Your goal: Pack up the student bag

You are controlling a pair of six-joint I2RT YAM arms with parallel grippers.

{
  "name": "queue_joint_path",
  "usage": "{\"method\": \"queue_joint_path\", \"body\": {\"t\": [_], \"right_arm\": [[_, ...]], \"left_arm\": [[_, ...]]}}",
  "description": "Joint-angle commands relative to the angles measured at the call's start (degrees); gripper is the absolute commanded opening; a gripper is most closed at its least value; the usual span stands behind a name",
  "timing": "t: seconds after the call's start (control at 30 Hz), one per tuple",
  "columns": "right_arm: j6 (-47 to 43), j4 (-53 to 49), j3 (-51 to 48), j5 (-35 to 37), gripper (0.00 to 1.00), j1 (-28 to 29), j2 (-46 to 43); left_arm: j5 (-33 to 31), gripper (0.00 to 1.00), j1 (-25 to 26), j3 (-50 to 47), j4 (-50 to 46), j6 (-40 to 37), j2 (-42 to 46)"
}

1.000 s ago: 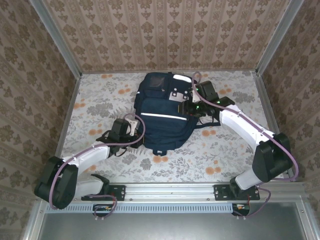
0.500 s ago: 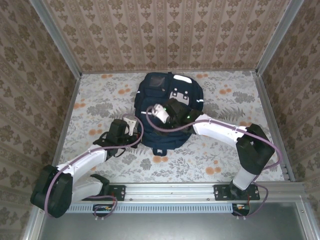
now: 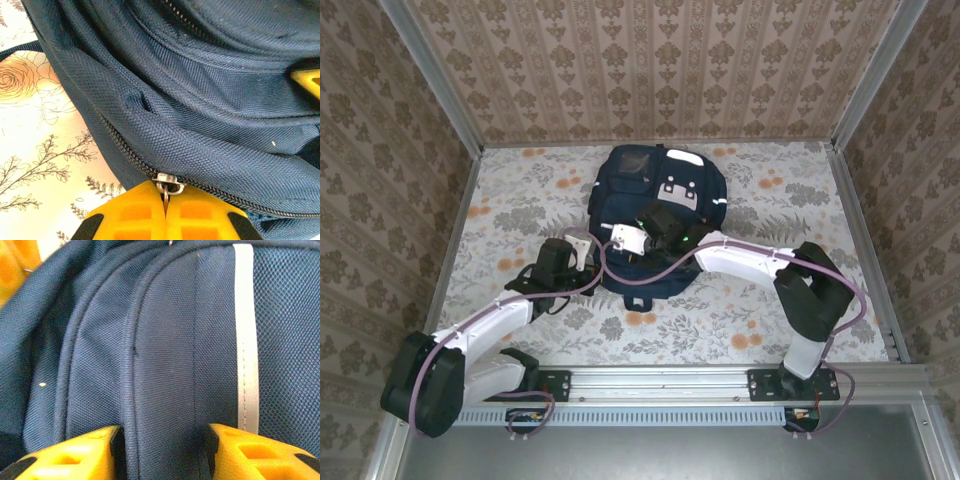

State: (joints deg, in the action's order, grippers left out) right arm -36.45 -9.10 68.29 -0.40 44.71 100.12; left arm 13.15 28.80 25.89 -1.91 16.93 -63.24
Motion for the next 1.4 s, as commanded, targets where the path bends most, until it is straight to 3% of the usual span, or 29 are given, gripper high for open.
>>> {"method": "queue_joint_path", "body": {"t": [0.0, 0.27, 0.67, 0.8, 0.83, 0.9, 0.97, 1.2, 1.37], "right_arm": [[-3.2, 3.6, -2.1, -2.9, 0.44, -0.6, -4.5], [-4.3, 2.7, -3.7, -9.5, 0.52, -2.3, -8.7], [-3.7, 4.5, -1.6, -4.1, 0.56, -2.1, -2.1], [-5.6, 5.4, 0.0, 3.6, 0.47, -0.8, 2.3], [-6.0, 6.4, 0.1, 5.3, 0.41, -0.5, 3.0], [-5.9, 8.1, 0.4, 9.0, 0.17, -0.4, 3.7], [-4.7, 9.4, 0.4, 10.1, 0.00, -0.6, 2.9], [-2.8, 9.0, -0.9, 6.6, 0.00, -1.6, -2.9], [-2.5, 4.3, -1.0, 1.4, 0.00, -3.8, -6.1]], "left_arm": [[-0.1, 0.00, -0.4, -0.6, 1.6, 0.8, 1.7], [0.6, 0.00, -1.8, -0.7, 2.1, 1.7, 1.8], [1.0, 0.00, -2.1, -0.8, 2.6, 2.0, 2.3], [2.2, 0.00, -2.0, -0.8, 3.3, 2.1, 2.1], [2.4, 0.00, -1.9, -0.8, 3.2, 2.1, 2.0], [2.7, 0.00, -1.6, -0.6, 2.9, 2.1, 2.1], [2.6, 0.00, -1.2, -0.3, 2.3, 2.2, 2.7], [6.0, 0.03, -0.8, 1.4, -0.1, 5.4, 6.3], [18.7, 0.00, -0.8, 3.6, 3.5, 8.9, 5.2]]}}
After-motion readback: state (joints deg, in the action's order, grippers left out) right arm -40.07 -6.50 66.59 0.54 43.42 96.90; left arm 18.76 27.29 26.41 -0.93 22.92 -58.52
